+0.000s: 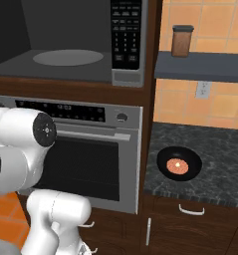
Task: Open the microwave, place the bowl with waffle inside the microwave, then close the microwave door and turn it on.
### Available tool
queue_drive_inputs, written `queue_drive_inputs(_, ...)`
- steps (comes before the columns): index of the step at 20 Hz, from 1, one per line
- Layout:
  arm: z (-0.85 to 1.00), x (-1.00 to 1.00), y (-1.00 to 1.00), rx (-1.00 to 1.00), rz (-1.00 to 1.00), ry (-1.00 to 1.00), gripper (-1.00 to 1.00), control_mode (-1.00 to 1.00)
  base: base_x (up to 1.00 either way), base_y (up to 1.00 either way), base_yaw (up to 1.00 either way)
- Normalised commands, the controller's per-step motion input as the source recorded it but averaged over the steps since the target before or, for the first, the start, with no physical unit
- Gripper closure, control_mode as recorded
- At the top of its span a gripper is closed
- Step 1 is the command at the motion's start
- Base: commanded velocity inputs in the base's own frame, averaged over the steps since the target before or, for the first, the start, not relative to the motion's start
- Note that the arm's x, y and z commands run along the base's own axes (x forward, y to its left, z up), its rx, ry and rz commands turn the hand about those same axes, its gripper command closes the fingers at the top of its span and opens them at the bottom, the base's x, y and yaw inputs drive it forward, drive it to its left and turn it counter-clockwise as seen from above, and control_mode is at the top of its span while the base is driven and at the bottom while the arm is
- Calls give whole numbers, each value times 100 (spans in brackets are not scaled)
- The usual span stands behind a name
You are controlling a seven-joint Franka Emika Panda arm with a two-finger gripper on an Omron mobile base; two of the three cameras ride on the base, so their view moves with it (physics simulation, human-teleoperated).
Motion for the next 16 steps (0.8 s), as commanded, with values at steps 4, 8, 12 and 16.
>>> queue_drive_inputs(4, 32, -18, 66, 0, 0, -10, -100, -100, 0, 0, 0)
queue_drive_inputs(8, 11, 5, 54, 0, 0, -1, -100, -100, 0, 0, 0)
queue_drive_inputs(12, -1, 26, 28, -2, -5, 16, -100, -100, 0, 0, 0)
queue_drive_inputs(16, 0, 5, 2, 0, 0, 6, -100, -100, 0, 0, 0)
